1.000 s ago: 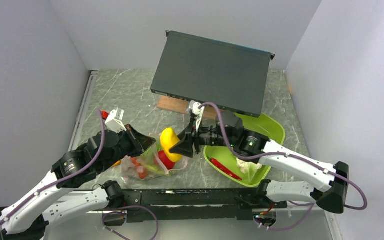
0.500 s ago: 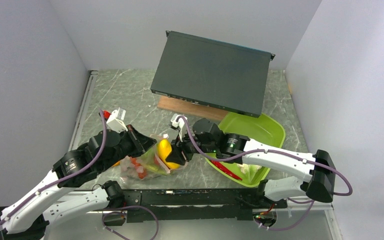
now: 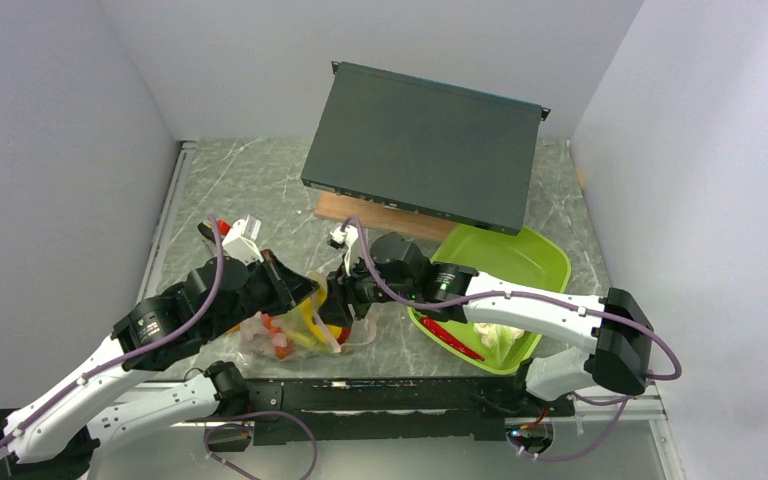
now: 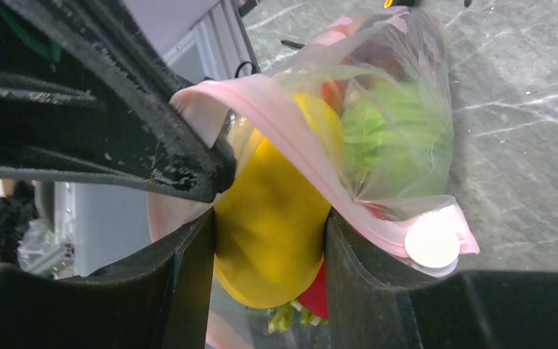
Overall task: Place the food in the zip-top bag and seal the zipper
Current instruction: Place the fake fruit in the zipper food storage bag.
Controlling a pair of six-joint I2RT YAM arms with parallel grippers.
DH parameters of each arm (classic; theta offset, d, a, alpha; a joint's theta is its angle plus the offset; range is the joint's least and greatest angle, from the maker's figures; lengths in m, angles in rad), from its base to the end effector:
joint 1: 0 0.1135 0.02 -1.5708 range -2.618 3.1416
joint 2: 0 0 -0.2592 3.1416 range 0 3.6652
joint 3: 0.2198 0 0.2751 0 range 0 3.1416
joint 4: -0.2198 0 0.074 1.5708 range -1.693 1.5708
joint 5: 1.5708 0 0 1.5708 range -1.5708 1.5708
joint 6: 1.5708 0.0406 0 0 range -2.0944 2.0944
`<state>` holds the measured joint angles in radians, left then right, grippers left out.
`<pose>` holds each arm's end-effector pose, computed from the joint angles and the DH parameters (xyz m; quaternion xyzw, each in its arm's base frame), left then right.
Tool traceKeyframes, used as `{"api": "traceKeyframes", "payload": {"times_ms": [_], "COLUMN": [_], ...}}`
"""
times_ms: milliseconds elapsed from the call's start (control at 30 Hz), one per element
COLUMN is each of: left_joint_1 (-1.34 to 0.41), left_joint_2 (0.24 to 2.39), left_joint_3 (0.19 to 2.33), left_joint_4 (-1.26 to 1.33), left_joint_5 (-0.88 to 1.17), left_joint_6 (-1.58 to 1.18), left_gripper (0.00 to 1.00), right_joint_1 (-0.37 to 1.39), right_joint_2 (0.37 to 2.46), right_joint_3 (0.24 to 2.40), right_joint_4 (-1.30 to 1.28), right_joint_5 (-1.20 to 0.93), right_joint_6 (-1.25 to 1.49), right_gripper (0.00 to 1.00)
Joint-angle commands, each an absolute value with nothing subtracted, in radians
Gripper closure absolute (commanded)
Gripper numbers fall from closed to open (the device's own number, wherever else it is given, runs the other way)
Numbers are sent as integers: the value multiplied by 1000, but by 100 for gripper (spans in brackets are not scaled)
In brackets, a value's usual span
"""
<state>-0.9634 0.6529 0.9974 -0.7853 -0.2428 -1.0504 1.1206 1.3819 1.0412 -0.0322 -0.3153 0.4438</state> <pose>0.0931 -0.1169 0.3697 -0.1012 0.8348 -0.3945 0.3705 0.1407 0.3200 0.2939 -0.3543 0.7400 0.4844 0.3036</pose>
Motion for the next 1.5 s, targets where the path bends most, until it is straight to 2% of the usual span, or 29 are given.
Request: {"api": "traceKeyframes", "payload": {"times_ms": [0,100,233,667,767,967,1200,1467], "left_joint_1": [-960,-960,-960,-960,-960,-960,-960,-960], "left_joint_2": [648,646,633,580,586,587,592,604], "left_joint_3": [1023,1020,1001,983,1009,1026,1061,1100], "left_joint_4": [-681,-677,-655,-672,-707,-735,-791,-833], "left_joint_5": [-208,-213,-210,-272,-287,-300,-306,-293], "left_joint_6": [-1048,-1057,-1082,-1098,-1080,-1060,-1046,-1041], "left_gripper": [100,100,100,100,100,100,100,100], "right_joint_1": [1100,1092,1082,1081,1080,1081,1080,1078], "right_joint_2": [1358,1364,1388,1387,1354,1266,1153,1173], "right_joint_3": [992,948,983,1042,1041,1060,1074,1020], "right_joint_4": [193,264,187,29,10,-91,-219,-161], "right_joint_5": [-270,-179,-82,-96,-102,-97,-92,-104], "right_joint_6": [630,777,860,771,737,623,329,130], "right_gripper": [100,86,71,19,18,20,22,24]}}
